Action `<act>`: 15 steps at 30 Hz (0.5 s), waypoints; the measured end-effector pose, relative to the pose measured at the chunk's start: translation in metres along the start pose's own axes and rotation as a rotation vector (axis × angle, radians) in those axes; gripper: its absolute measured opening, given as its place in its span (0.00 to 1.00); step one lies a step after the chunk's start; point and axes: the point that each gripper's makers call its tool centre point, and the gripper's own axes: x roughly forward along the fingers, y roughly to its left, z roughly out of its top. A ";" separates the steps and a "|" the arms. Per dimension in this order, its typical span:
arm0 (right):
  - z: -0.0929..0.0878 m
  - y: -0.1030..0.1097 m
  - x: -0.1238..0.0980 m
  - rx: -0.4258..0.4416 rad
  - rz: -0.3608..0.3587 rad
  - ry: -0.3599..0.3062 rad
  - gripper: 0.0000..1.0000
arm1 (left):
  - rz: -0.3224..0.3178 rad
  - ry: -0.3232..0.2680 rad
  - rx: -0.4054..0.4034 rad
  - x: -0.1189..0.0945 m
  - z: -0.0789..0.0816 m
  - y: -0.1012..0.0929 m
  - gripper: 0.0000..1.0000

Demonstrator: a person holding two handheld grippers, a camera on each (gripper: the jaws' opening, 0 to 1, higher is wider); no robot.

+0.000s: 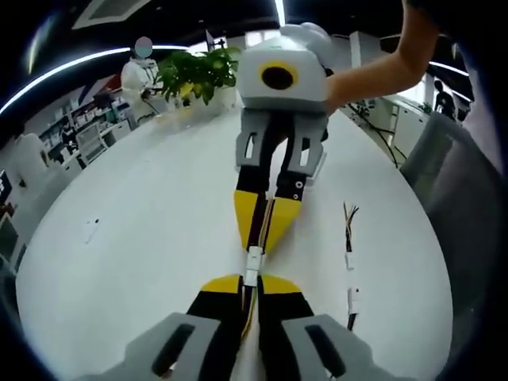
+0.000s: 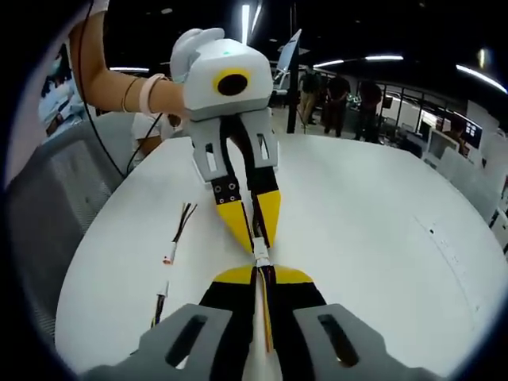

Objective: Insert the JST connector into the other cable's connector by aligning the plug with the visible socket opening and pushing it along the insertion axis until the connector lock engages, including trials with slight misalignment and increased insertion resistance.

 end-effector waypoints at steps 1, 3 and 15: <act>-0.001 0.000 0.001 0.002 0.000 0.002 0.03 | -0.002 0.004 -0.003 0.002 -0.001 0.000 0.00; -0.005 0.001 0.003 0.007 0.002 0.015 0.03 | -0.012 0.015 -0.005 0.004 -0.004 -0.001 0.00; -0.015 0.005 0.008 0.022 -0.001 0.034 0.03 | -0.019 0.039 -0.009 0.012 -0.014 -0.005 0.00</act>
